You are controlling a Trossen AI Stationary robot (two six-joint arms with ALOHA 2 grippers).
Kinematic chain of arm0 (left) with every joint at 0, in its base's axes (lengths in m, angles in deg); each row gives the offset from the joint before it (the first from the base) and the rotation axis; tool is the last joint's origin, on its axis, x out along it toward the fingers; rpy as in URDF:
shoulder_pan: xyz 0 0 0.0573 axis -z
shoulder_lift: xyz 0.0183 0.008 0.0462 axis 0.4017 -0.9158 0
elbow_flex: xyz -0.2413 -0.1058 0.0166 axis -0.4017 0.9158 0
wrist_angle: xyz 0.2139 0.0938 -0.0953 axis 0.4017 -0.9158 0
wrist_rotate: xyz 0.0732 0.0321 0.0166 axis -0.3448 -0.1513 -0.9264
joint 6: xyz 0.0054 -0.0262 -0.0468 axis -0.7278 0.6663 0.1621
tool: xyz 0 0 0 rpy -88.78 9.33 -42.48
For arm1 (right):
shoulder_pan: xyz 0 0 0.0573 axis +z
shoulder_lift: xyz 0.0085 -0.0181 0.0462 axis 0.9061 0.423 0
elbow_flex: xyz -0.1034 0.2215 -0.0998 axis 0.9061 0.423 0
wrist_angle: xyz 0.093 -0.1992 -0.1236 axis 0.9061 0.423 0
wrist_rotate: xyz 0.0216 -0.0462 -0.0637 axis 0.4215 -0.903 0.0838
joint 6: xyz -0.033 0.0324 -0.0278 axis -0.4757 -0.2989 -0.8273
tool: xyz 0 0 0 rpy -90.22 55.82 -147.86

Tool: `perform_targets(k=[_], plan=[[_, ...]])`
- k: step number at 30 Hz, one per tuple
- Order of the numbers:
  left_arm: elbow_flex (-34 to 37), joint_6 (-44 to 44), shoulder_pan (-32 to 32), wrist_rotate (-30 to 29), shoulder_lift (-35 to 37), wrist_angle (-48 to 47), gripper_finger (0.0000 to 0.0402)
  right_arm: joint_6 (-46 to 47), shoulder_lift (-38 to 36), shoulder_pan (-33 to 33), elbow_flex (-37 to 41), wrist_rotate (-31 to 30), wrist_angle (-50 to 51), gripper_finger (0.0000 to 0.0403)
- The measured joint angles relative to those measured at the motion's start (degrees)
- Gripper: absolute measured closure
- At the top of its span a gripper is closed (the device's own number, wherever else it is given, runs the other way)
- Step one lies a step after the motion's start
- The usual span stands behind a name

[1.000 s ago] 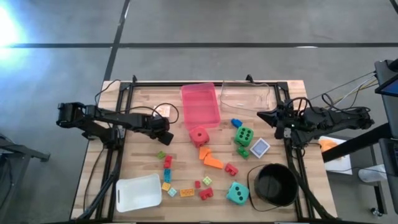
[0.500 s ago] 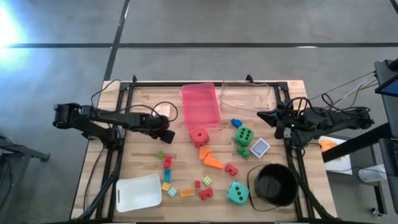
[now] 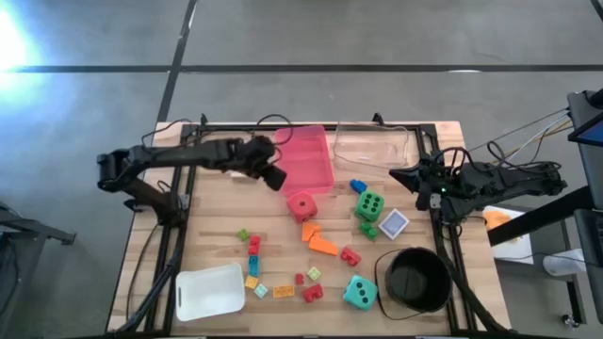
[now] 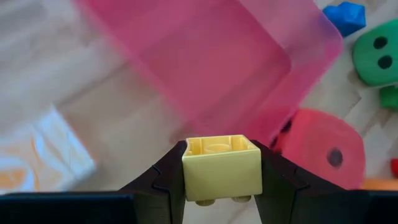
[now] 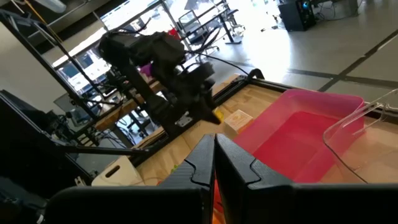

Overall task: Pick & Place Toys
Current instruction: Put the light yellow game piece into the red bin

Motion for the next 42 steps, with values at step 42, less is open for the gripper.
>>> perform_targets(k=[42], plan=[[-22.60, -12.66, -2.22, 10.40, -27.70, 0.07, 0.0265, 0.00, -0.09, 0.02, 0.07, 0.11, 0.46, 0.0394]])
